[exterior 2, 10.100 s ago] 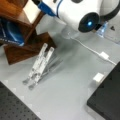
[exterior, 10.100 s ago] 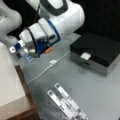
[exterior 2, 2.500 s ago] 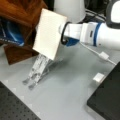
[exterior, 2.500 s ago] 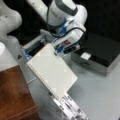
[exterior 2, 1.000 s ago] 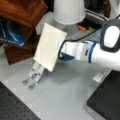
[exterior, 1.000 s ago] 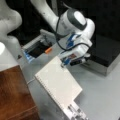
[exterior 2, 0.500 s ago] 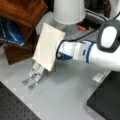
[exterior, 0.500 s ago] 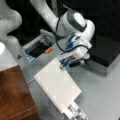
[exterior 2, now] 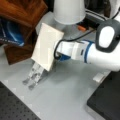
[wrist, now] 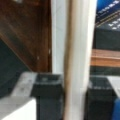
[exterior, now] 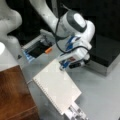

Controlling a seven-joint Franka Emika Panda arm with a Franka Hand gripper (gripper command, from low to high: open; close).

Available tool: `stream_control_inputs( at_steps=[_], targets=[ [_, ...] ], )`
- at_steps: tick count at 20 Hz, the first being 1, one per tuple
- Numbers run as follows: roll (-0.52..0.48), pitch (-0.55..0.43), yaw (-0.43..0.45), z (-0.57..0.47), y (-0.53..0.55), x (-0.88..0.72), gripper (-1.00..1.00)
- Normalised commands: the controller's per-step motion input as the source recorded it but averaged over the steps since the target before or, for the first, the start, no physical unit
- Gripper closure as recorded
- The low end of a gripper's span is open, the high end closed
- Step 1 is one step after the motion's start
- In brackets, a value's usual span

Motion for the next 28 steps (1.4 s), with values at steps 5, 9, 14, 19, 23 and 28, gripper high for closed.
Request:
stream_control_inputs(
  at_steps=[5, 9, 14, 19, 23, 28],
  targets=[
    [-0.187, -0.143, -0.138, -0.16, 0.11, 0.40, -1.00],
    [-0.192, -0.167, -0.110, -0.15, 0.09, 0.39, -1.00],
    [-0.222, -0.160, -0.089, -0.15, 0.06, 0.35, -1.00],
    [-0.217, -0.137, -0.060, -0.12, 0.09, 0.28, -1.00],
    [-0.206, -0.129, -0.056, -0.09, 0.10, 0.22, -1.00],
    [-0.133, -0.157, -0.110, 0.02, 0.14, 0.09, -1.00]
  ],
)
